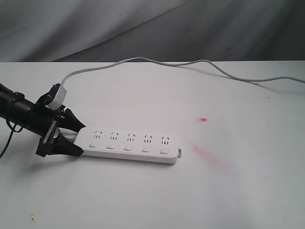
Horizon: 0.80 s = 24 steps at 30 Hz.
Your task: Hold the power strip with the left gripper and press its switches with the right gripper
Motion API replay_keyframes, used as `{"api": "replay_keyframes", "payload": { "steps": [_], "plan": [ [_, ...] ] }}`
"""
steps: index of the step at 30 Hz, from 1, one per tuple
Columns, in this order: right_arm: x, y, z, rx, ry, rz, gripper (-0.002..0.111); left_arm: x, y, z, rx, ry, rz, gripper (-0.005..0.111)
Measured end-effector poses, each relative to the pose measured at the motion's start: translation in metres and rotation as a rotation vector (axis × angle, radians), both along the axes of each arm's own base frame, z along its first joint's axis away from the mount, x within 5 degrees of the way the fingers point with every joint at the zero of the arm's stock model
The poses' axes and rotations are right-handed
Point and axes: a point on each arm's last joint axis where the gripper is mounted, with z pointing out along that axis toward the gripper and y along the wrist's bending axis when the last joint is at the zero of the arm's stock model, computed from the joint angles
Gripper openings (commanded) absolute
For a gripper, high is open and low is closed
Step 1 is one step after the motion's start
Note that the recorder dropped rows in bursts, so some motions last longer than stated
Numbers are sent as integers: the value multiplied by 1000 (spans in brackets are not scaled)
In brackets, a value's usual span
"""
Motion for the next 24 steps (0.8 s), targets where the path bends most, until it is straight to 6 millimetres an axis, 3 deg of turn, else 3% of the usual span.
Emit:
{"api": "replay_keyframes", "payload": {
  "steps": [5,8,15,24],
  "plan": [
    [37,13,5,-16,92,205,0,0,0,0,0,0,0,63],
    [54,22,-3,-34,153,321,0,0,0,0,0,0,0,63],
    [89,60,-65,-96,410,572,0,0,0,0,-1,1,-1,63],
    [113,127,-143,-196,584,800,0,0,0,0,-1,1,-1,63]
  ]
}}
